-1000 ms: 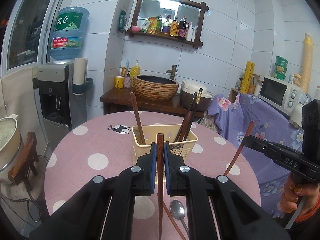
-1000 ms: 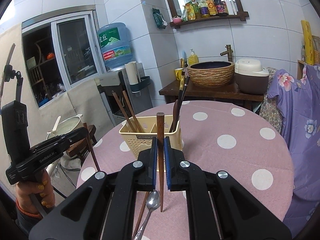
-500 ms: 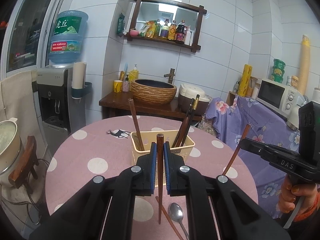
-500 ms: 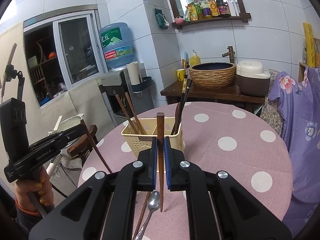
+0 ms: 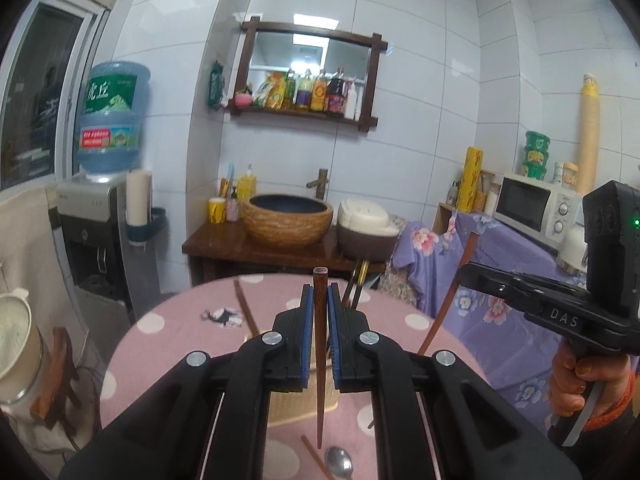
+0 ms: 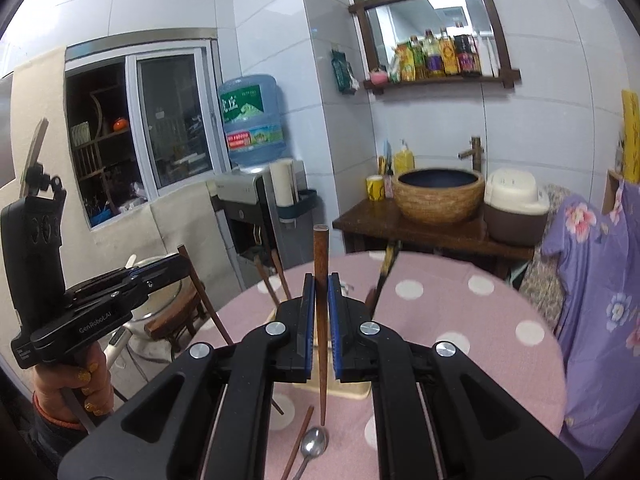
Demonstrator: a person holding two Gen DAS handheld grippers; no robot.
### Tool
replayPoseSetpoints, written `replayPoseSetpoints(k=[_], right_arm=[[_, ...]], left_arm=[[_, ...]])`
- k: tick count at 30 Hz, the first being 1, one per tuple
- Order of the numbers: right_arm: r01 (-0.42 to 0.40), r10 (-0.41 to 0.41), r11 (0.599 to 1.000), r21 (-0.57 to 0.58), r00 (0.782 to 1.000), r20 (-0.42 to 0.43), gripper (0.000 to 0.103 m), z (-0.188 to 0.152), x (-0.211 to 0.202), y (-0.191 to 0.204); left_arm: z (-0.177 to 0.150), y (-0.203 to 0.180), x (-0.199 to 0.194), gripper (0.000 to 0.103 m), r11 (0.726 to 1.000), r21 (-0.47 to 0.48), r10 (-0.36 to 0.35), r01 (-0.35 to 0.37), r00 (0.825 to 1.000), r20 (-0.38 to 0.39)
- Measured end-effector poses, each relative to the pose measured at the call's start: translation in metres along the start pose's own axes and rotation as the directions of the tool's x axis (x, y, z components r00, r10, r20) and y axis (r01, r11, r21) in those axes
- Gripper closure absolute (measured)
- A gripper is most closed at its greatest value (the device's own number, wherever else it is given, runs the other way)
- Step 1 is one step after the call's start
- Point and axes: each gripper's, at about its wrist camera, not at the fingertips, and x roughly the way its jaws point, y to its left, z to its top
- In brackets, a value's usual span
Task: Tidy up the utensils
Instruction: 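Lift both brown chopsticks upright and carry them over the basket with both tools, then lower the brown chopsticks into the basket with both tools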
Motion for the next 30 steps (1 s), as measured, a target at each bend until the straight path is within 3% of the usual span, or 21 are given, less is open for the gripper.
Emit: replayPoseSetpoints(k=[7,11,23,30], right_arm=[[0.066,-0.062,0.997,-0.032,0.993,0.105,0.096,0.068,0.005,0.012],[0.093,-0.090,0.995,-0.020,0.989,0.118,0.096,0.078,0.026,0.013],[0.127,-0.126,0.991,0.042,0.992,-0.028,0.096,-0.001,0.110,-0.009],[0.137,-0.135,0.989,0.045,0.989,-0.056,0.096,-0.026,0.120,-0.015]], left_arm=[[0.068,-0.006,0.008,0.095,0.999,-0.001,0.040,-0.040,0.994,0.098],[0.077,-0.005,0.027,0.095,0.997,-0.014,0.082,-0.081,0.991,0.103],[0.009,0.012,0.088,0.095,0.986,-0.043,0.158,-0.158,0.987,-0.004],[-0.028,0.021,0.107,0.095,0.984,-0.059,0.161,-0.166,0.984,-0.080]])
